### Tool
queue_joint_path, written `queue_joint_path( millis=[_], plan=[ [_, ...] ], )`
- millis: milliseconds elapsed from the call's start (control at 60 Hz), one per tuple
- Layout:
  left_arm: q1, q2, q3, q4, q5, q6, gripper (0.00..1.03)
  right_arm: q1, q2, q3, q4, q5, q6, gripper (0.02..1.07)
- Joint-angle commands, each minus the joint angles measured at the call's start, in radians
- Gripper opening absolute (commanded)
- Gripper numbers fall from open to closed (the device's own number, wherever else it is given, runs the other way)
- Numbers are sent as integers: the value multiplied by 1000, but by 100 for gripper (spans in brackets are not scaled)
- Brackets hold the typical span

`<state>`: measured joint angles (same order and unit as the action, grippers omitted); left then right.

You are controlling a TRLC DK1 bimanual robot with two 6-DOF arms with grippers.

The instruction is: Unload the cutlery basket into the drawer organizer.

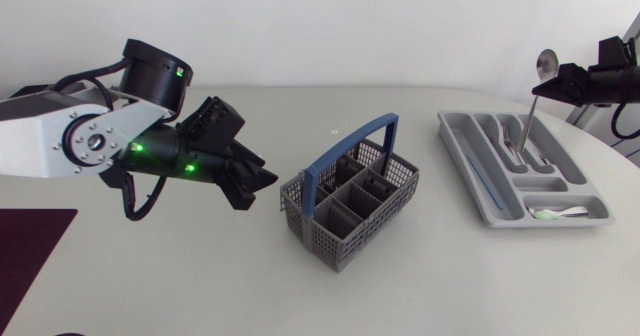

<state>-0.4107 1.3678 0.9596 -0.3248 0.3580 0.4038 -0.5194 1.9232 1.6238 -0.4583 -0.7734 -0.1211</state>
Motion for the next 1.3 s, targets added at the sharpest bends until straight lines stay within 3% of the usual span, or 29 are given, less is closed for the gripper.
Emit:
queue_joint_path(
  millis=[0,233,667,1283],
  plan=[
    [6,-13,-22,-13,-4,23,55,-5,63,68,-33,8,-25,8],
    [6,-13,-24,-19,-8,27,55,-5,207,231,-168,17,-81,8],
    [-4,-12,-22,-19,-22,27,55,1,359,387,-290,33,-157,8],
    [-13,-10,-27,-17,-30,27,55,47,473,409,-303,85,-199,8]
  ],
)
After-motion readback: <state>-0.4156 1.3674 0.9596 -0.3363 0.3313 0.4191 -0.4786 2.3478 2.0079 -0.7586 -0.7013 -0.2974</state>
